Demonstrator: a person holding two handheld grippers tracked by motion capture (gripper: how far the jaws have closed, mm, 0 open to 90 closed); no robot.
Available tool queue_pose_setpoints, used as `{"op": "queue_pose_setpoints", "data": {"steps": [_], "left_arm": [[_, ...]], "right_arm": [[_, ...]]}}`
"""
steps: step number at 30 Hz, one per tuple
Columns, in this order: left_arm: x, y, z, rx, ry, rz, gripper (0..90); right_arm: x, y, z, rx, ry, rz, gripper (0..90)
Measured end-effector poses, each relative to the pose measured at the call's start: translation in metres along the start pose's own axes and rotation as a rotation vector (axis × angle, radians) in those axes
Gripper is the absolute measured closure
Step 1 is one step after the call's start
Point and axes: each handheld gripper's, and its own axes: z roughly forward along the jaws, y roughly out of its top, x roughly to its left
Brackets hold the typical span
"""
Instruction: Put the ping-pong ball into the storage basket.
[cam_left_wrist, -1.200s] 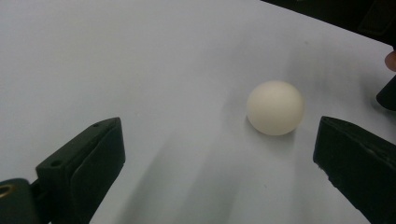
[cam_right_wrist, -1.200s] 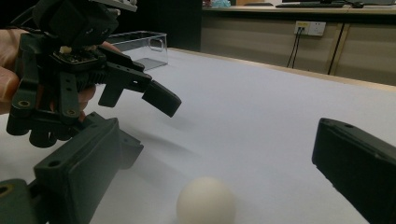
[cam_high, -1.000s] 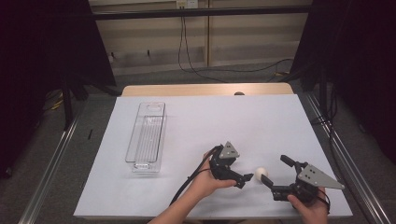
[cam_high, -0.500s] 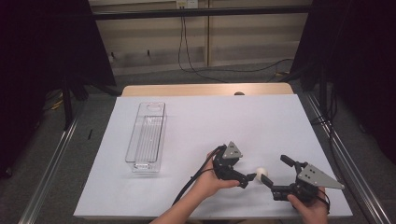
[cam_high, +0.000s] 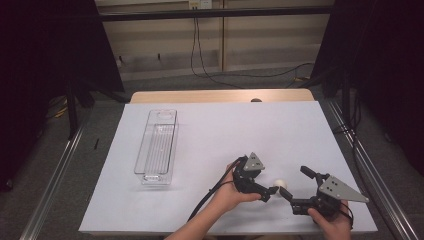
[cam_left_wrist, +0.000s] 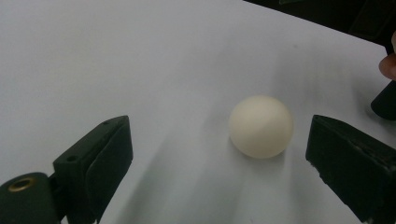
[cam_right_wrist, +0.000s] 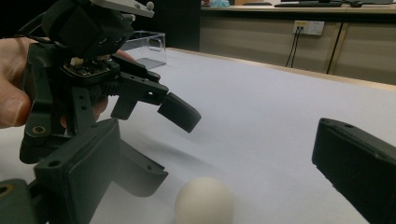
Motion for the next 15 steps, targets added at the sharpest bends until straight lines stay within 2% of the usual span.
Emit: {"op": "queue_pose_setpoints", "data": {"steps": [1,7,8,15], "left_arm": [[-0.0004,0.0003,0.0019,-0.011,-0.012,0.001,7.3],[-0.0009,0.0005,0.0037,0.005,-0.005,0.007,8.5],[-0.0018,0.0004,0.0046,-0.001,-0.003,-0.005,9.0],[-0.0009,0.0006,0.0065,0.004,-0.031,0.020,13.6]], "right_arm": [[-0.0001,0.0000,0.0002,-0.001,-0.001,-0.001,1.2],[-0.0001,0.0000,0.0000,0.000,0.001,0.000,1.1],[-0.0002,-0.0001,0.0000,0.000,0.001,0.000,1.2],[0.0000,0.0001,0.0001,0.000,0.001,0.000,1.1]]}}
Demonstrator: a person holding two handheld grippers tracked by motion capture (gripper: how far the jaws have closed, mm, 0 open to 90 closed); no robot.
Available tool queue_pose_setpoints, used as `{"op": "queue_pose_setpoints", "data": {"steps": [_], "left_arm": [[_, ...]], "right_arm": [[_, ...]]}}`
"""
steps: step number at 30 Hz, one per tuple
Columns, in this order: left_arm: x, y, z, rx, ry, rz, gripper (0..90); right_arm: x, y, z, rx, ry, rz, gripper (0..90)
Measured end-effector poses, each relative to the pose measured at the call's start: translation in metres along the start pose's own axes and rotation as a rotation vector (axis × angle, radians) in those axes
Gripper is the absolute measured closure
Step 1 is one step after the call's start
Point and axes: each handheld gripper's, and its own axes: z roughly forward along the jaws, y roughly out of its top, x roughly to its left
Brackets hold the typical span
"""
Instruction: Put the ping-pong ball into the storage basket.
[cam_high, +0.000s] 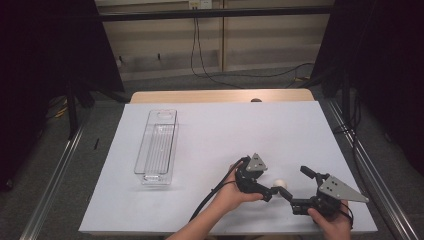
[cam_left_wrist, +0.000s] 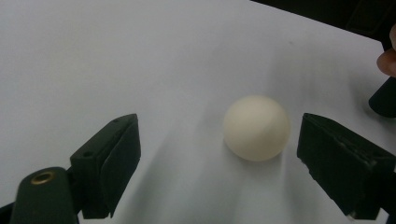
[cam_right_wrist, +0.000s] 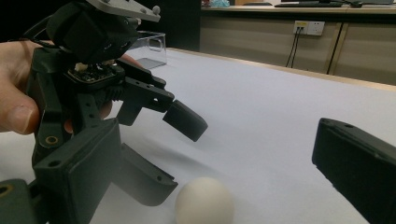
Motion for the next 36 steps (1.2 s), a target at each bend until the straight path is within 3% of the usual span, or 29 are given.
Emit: {"op": "queue_pose_setpoints", "data": {"steps": [12,13,22,24,34,36], "left_arm": [[0.000,0.000,0.001,0.010,-0.018,0.003,20.6],[-0.002,0.000,0.003,-0.017,-0.023,-0.011,20.6],[-0.002,0.001,0.006,0.003,-0.038,0.008,24.8],[-0.003,0.001,0.007,0.005,-0.059,0.010,24.8],[-0.005,0.006,0.009,0.037,-0.047,0.057,28.1],[-0.007,0.007,0.011,0.029,-0.043,0.045,28.7]], "right_arm": [[-0.001,0.000,0.000,-0.002,-0.007,-0.001,1.1],[-0.001,0.000,0.000,-0.003,-0.007,-0.002,1.1],[-0.001,0.000,-0.001,-0.004,-0.009,0.004,1.1],[-0.001,0.000,-0.001,-0.004,-0.008,0.001,1.2],[-0.001,0.000,-0.001,-0.003,-0.006,0.002,1.1],[-0.001,0.000,-0.001,-0.002,-0.006,0.002,1.2]]}}
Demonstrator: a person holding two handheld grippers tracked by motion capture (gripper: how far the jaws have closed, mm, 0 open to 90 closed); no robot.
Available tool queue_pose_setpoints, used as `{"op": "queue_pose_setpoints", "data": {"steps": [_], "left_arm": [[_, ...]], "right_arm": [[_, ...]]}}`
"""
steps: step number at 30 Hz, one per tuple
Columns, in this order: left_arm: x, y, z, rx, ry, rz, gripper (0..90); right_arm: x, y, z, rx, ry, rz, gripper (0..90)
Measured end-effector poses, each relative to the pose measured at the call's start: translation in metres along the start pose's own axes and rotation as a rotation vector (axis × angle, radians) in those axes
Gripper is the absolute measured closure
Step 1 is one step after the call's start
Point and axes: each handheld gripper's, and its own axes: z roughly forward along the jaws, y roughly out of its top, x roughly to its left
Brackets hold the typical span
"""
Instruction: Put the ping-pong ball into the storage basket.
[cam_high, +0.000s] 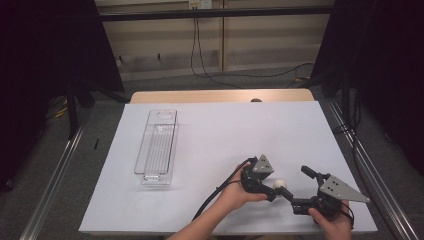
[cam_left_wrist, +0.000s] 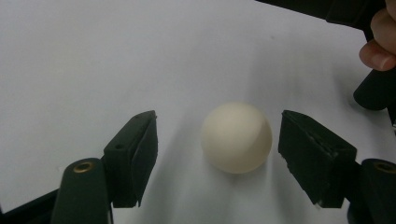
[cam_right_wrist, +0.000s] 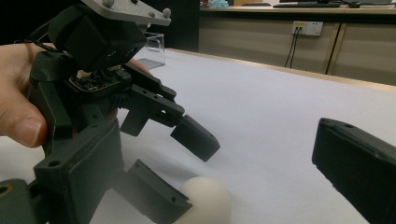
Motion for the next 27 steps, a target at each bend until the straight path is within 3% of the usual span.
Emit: {"op": "queue_pose_setpoints", "data": {"steps": [10,19,24,27], "left_arm": [[-0.0007,0.0014,0.0035,0.020,-0.002,0.020,32.2],[-0.0021,0.0001,0.0080,-0.005,-0.011,0.016,36.3],[-0.0020,0.0007,0.0065,0.015,-0.010,0.019,41.8],[-0.0016,0.0004,0.0070,-0.006,-0.008,0.020,44.7]], "right_arm": [[0.0001,0.0000,-0.0001,0.000,-0.002,-0.001,1.1],[-0.0003,-0.0002,0.0001,0.002,0.001,-0.006,1.1],[-0.0001,-0.0002,-0.0002,0.002,0.000,-0.005,1.1],[-0.0004,-0.0003,-0.0002,0.002,0.000,-0.007,1.2]]}}
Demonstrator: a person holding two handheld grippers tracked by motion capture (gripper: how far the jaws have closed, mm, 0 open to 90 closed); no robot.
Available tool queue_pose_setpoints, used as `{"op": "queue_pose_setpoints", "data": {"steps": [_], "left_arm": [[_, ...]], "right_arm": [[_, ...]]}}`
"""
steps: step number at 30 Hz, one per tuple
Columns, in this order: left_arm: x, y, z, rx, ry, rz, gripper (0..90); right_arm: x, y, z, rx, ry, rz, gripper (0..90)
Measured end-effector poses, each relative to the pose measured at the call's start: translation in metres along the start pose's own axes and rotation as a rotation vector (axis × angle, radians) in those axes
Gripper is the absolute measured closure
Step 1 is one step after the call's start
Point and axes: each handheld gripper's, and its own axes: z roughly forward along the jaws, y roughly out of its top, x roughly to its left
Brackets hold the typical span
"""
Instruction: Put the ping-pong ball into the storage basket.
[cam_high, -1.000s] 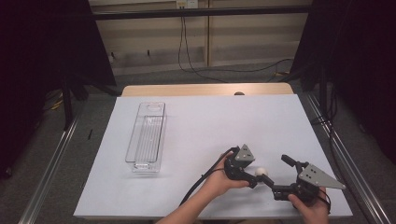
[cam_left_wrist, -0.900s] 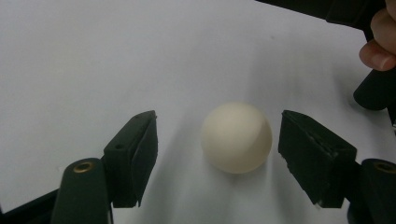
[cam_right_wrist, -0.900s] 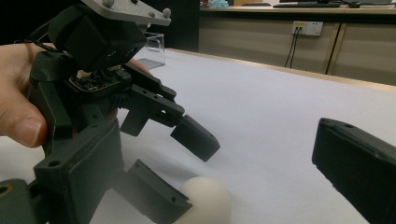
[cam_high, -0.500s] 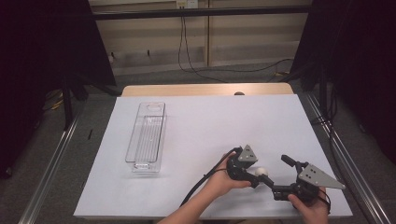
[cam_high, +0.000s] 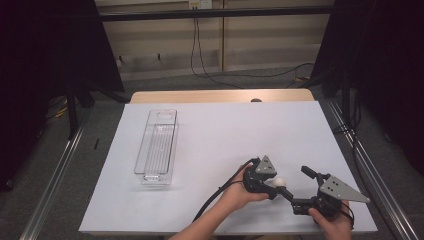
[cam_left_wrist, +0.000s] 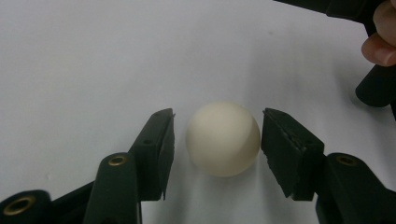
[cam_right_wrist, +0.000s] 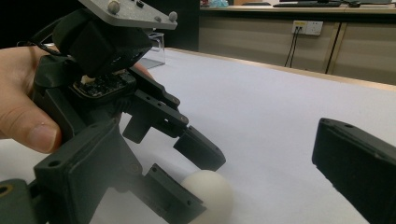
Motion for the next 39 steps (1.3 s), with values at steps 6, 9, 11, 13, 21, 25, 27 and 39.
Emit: {"op": "queue_pose_setpoints", "data": {"steps": [6,9,11,13,21,25,27,39], "left_arm": [[0.000,0.000,-0.001,0.008,-0.010,-0.003,48.3],[0.000,0.000,0.000,0.011,-0.007,0.008,49.7],[0.000,0.000,-0.001,0.032,-0.007,0.019,50.7],[0.001,0.000,-0.001,0.033,-0.007,0.019,51.6],[0.000,0.001,0.000,0.028,-0.011,0.012,45.7],[0.000,0.001,0.002,0.025,-0.008,0.012,43.0],[0.001,0.001,0.003,0.012,-0.016,0.007,42.9],[0.004,0.002,0.008,0.013,-0.012,0.001,50.8]], "right_arm": [[0.000,0.000,0.000,-0.001,-0.001,0.002,1.2],[0.000,0.000,0.000,-0.001,0.000,0.003,1.1],[0.000,0.000,0.000,-0.001,-0.001,0.002,1.1],[0.000,0.000,0.000,-0.001,0.000,0.002,1.1],[0.000,0.000,0.000,-0.002,0.000,0.004,1.1],[0.000,0.000,0.000,-0.001,0.001,0.002,1.2],[0.000,0.000,-0.001,0.002,0.000,0.006,1.1],[0.000,0.000,-0.001,-0.001,0.002,0.004,1.1]]}}
